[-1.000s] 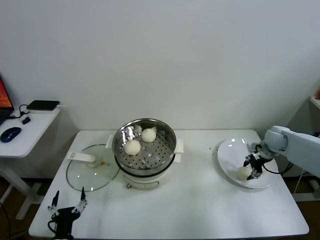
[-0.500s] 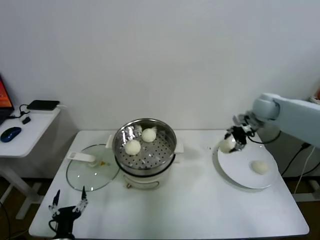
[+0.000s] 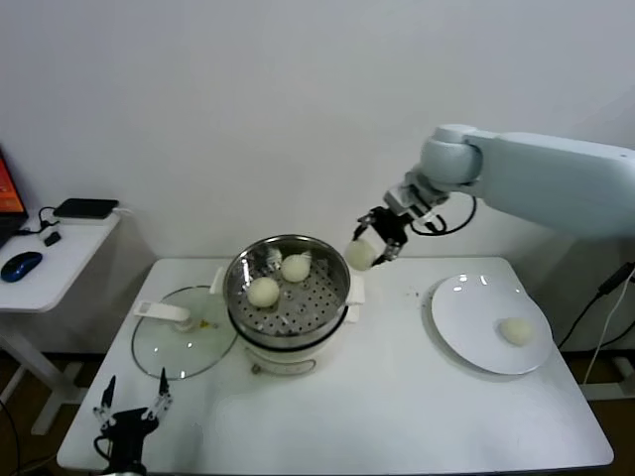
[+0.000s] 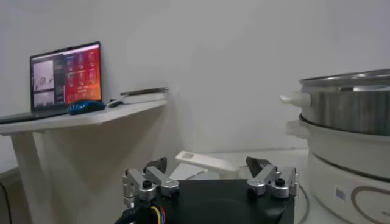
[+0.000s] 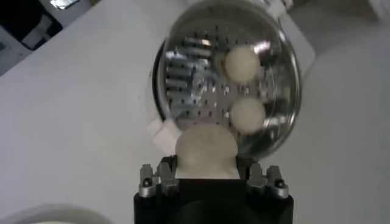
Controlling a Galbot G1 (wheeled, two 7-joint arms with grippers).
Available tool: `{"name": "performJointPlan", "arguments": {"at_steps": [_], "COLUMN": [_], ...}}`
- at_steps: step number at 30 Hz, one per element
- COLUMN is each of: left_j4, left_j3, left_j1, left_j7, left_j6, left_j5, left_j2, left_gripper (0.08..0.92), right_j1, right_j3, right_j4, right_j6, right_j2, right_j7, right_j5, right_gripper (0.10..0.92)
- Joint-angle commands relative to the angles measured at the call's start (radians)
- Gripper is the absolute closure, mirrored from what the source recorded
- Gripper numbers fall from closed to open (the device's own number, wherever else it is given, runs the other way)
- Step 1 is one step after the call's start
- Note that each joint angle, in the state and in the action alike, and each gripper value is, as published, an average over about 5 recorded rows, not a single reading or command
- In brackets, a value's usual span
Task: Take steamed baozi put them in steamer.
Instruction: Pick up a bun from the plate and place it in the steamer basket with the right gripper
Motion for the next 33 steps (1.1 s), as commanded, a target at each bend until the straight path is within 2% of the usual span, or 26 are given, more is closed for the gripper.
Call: {"name": "performJointPlan", "arguments": {"at_steps": [1, 8, 18, 33], "left_j4": [0.005, 0.005, 0.013, 0.008], "left_j3": [0.001, 0.002, 0.000, 0.002], "left_j1": [-0.003, -0.006, -0.010, -0.008], "left_j7": [-0.001, 0.000, -0.001, 0.000], "left_j6": [-0.001, -0.001, -0.002, 0.000], "left_j5": [0.001, 0.001, -0.003, -0.003], "left_j2": [-0.016, -0.017, -0.016, -0.013], "left_gripper": [0.177, 0.177, 0.177, 0.177], "right_j1": [0.013, -0.060, -0.130, -0.158], "right_j3": [-0.019, -0.054, -0.071, -0.091], "right_j4": [-0.006, -0.080, -0.153, -0.209], "right_j6": [0.208, 0.259, 0.293, 0.316], "right_j2": [0.232, 0.322, 0.400, 0.410], "right_j7": [0.039, 0.050, 0.051, 0.038], "right_j5": [-0.077, -0.177, -0.193, -0.228], "right_gripper": [0.369, 0.364, 0.356, 0.338]}}
